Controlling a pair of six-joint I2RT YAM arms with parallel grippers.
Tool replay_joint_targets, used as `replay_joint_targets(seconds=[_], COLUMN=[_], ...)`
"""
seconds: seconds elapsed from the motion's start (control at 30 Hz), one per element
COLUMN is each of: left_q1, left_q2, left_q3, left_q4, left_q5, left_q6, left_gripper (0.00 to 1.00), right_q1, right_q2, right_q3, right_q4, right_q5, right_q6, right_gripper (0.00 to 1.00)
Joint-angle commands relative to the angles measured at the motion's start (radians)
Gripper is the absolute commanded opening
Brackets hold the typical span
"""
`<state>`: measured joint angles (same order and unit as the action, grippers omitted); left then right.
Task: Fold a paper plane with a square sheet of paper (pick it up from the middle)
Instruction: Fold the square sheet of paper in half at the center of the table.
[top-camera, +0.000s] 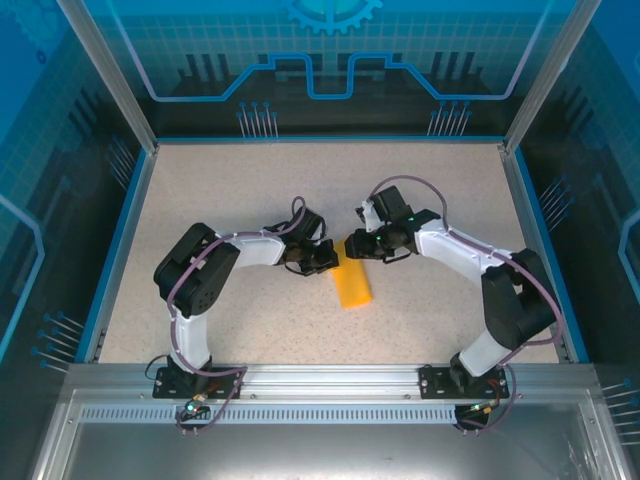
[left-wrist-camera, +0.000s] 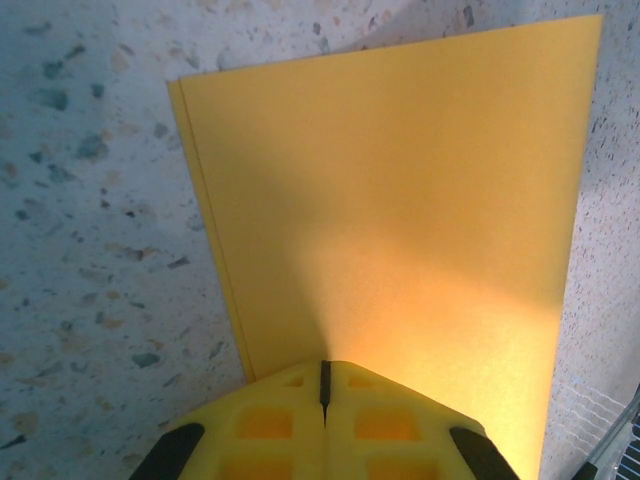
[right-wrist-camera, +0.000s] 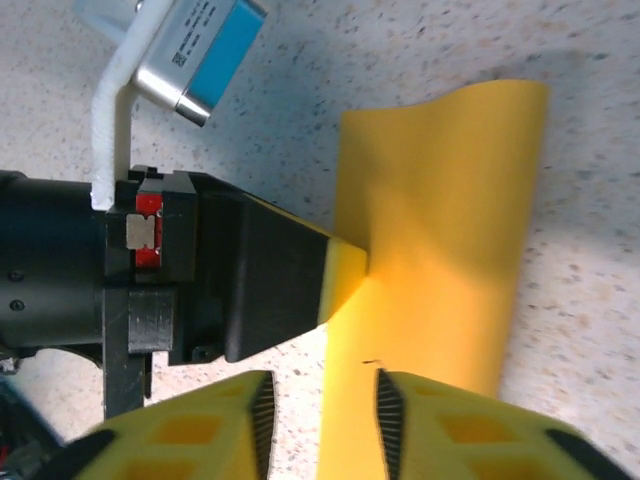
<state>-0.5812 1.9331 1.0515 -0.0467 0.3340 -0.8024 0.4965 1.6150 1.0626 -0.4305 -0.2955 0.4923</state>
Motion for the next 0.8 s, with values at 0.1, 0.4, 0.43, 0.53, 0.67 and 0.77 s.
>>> replay_joint_targets(seconds=[0.1,0.4,0.43,0.53,0.67,0.77], left_q1=[-0.01,-0.012,-0.011,-0.011,-0.012,-0.011], left_q2=[0.069,0.07,0.072,0.076,0.082,0.084], left_q3=[-0.025,-0.025,-0.027,-0.02,-0.013,-0.014], left_q4=[-0.151,-0.17,-0.171,-0.184,-0.211,-0.229], left_q5=[-0.072,-0.082,-0.081,-0.089,-0.105,-0.117], left_q6=[0.022,0.014,0.013,0.011,0.005,-0.004], left_gripper=[0.0,0.0,0.0,0.0,0.0,0.0], right_q1=[0.007,-0.013,-0.015,-0.027,-0.055,-0.08], right_q2=[0.116,0.213,0.22,0.241,0.256,0.262], right_q3=[0.057,0.061,0.059,0.052,0.035,0.012], right_q4=[0.003,-0.024,-0.023,-0.025,-0.016,-0.003], right_q5=[-0.095,-0.059,-0.06,-0.06,-0.066,-0.07], right_q6=[-0.019,-0.061,-0.065,-0.081,-0.092,-0.097], right_gripper=[0.19,0.11,0.11,0.11,0.1,0.11])
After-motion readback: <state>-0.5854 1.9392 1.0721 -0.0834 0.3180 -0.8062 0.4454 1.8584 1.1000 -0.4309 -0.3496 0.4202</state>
